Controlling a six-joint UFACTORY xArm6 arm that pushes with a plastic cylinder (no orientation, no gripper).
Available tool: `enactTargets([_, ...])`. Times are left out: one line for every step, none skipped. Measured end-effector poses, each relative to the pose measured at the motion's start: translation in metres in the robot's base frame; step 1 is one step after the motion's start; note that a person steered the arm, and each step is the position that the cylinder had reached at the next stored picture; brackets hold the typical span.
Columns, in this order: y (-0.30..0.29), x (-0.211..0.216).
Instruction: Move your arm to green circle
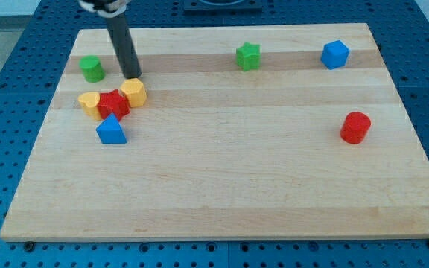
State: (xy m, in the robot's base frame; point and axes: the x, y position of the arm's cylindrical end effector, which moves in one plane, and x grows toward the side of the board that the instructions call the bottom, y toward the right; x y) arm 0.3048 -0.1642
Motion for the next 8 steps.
enactTargets([0.001, -0.043])
enactTargets([-0.032, -0.095])
enactTargets([-0.070, -0.112])
enactTargets([-0.140, -0.075])
enactTargets([-0.140, -0.071])
enactTargets([-0.140, -0.034])
enactTargets([-0.140, -0.022])
enactTargets([-0.140, -0.014])
